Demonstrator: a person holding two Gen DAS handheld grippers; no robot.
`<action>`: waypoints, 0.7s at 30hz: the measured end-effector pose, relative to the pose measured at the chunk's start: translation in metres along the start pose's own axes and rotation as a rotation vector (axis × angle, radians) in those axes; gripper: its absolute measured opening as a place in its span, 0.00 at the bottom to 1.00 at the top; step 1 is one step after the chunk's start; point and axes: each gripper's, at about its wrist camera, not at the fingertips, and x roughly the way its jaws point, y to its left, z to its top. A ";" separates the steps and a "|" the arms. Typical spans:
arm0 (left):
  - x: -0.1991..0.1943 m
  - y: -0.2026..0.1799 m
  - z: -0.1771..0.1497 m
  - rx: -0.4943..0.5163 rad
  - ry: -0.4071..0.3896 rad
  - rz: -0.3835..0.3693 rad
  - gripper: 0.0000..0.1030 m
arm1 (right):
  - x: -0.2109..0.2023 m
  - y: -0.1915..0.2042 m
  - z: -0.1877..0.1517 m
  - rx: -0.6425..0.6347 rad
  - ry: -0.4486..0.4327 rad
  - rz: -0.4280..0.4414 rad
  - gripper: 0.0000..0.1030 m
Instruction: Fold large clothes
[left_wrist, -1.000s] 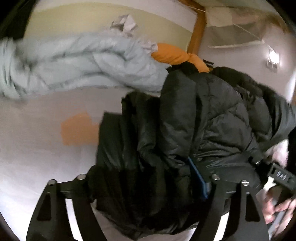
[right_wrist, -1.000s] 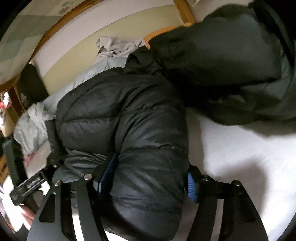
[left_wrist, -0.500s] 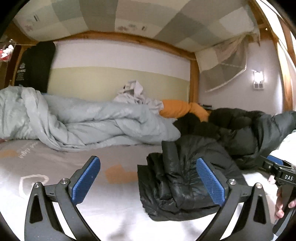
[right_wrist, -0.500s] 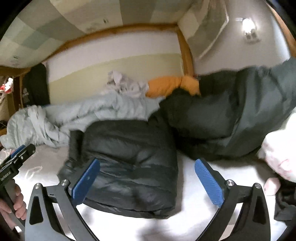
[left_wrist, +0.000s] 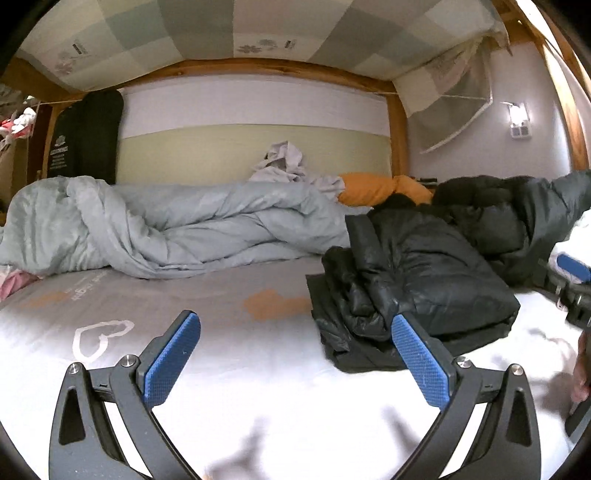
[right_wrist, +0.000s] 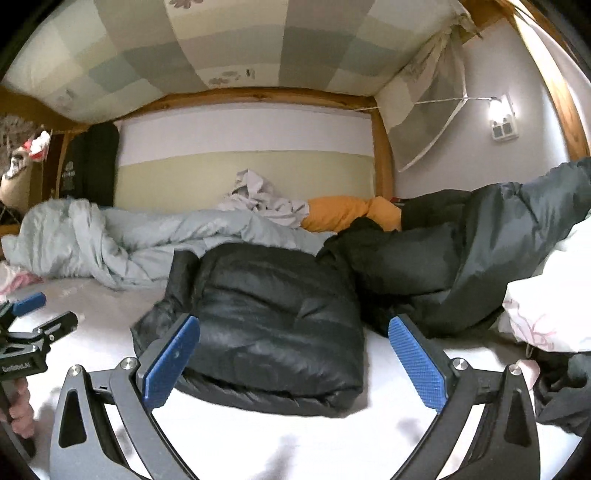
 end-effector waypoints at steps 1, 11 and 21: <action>-0.001 0.000 -0.001 -0.002 -0.007 0.001 1.00 | 0.001 0.002 -0.004 -0.009 0.006 -0.008 1.00; 0.003 0.007 -0.006 -0.035 0.018 0.016 1.00 | 0.003 0.020 -0.013 -0.094 0.008 -0.090 1.00; 0.003 0.010 -0.006 -0.053 0.023 0.005 1.00 | 0.009 0.014 -0.014 -0.073 0.035 -0.091 1.00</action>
